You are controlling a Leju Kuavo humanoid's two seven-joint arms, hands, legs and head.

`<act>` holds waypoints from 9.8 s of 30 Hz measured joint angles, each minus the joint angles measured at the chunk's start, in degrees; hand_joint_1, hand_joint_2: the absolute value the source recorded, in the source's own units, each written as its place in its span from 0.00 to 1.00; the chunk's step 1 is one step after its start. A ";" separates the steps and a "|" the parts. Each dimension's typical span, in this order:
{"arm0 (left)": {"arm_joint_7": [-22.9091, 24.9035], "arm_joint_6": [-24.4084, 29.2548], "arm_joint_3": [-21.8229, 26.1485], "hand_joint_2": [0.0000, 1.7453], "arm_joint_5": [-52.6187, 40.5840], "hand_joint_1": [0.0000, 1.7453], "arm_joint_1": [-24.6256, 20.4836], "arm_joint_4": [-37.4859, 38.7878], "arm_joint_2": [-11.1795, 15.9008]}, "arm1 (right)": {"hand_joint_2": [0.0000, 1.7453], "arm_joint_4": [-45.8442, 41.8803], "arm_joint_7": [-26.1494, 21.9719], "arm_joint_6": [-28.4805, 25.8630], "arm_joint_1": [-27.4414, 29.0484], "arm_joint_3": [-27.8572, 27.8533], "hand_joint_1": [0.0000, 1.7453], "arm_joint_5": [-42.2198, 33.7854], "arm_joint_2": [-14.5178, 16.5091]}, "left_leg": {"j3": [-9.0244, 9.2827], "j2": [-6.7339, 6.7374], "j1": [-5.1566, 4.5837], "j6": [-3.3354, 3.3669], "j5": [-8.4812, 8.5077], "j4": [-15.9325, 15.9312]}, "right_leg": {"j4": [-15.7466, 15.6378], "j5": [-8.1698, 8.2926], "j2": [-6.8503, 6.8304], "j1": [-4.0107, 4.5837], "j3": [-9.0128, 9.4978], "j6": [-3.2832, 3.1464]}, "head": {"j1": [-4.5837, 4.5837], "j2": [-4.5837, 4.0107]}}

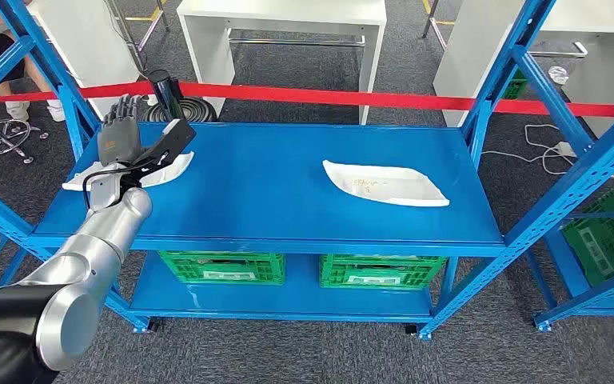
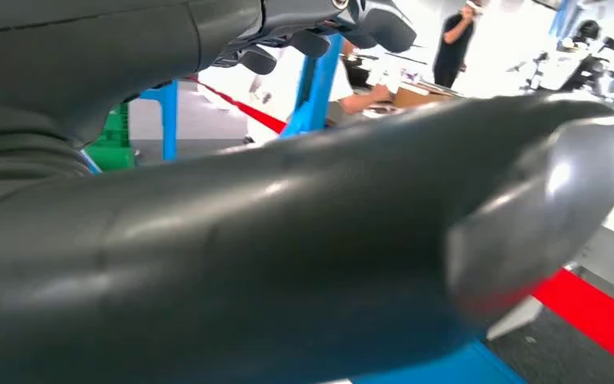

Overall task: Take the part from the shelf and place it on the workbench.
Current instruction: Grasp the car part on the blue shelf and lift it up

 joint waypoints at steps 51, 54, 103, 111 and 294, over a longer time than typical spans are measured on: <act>12.75 -18.07 -12.02 1.00 -20.94 0.00 0.60 1.29 2.39 | 1.00 0.00 -0.10 0.94 -0.10 -0.04 0.00 0.54 0.10 | 4.22 -0.26 -0.20 -1.32 -3.52 -0.64 | -12.79 9.68 0.12 0.58 0.70 -1.63 | -0.55 0.00; 12.74 -18.09 -12.64 1.00 -21.11 0.00 0.76 1.54 2.67 | 1.00 0.00 -0.10 0.97 -0.10 -0.04 0.00 0.56 0.10 | 4.21 -0.26 -0.19 -1.35 -3.50 -0.64 | -12.76 9.69 0.12 0.59 0.67 -1.62 | -0.55 0.00; 20.07 -18.87 -10.30 1.00 -18.09 1.00 4.31 5.47 2.72 | 1.00 0.00 0.13 0.73 -0.12 -0.04 0.00 1.22 0.10 | 4.17 -0.25 -0.19 -1.37 -3.49 -0.64 | -12.73 9.70 0.12 0.65 0.59 -1.62 | -0.55 0.00; 19.56 -16.37 -8.92 1.00 -17.86 1.00 6.45 5.64 2.62 | 1.00 0.00 0.36 0.49 -0.11 -0.02 0.00 1.38 0.10 | 4.05 -0.40 -0.19 -1.34 -3.40 -0.65 | -12.73 9.70 -0.01 0.65 0.57 -1.59 | -0.54 0.00; 21.36 -12.87 -2.99 1.00 -23.63 1.00 9.61 5.27 7.45 | 1.00 0.02 0.08 1.82 -0.01 -0.17 0.00 1.75 0.74 | 0.04 -0.24 -0.12 -1.61 -0.17 -0.10 | -11.60 4.62 0.13 0.72 4.13 -1.95 | -0.50 0.00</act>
